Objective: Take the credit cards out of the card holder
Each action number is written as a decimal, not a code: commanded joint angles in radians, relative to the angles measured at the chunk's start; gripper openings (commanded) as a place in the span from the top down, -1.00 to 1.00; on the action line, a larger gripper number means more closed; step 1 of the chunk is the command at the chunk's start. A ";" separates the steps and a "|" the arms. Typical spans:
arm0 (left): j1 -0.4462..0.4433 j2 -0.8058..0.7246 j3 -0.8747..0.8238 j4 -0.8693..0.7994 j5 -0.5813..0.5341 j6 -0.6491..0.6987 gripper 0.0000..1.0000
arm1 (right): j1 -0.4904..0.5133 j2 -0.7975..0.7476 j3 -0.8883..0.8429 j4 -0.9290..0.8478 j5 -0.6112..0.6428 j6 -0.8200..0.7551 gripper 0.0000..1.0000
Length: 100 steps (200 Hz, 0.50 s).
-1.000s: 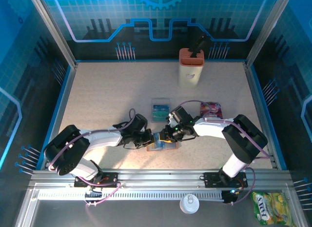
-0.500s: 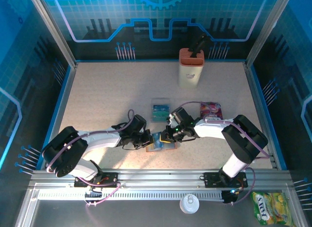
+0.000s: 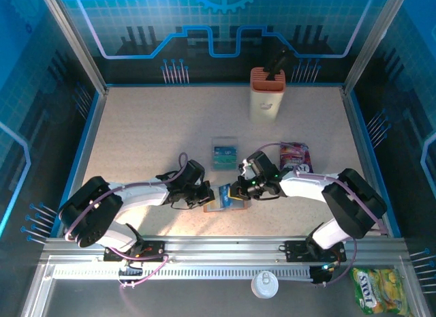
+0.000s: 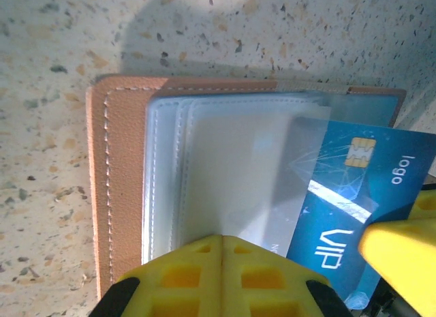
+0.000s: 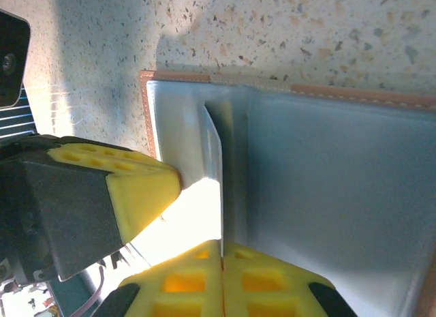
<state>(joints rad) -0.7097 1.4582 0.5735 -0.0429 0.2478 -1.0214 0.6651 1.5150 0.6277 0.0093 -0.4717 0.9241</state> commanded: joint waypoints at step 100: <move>0.009 -0.010 0.055 -0.110 -0.009 0.017 0.90 | -0.027 -0.075 0.159 -0.371 0.118 -0.251 0.90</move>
<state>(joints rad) -0.7086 1.4586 0.6014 -0.1047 0.2474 -1.0183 0.6510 1.4548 0.7277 -0.2443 -0.3923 0.7757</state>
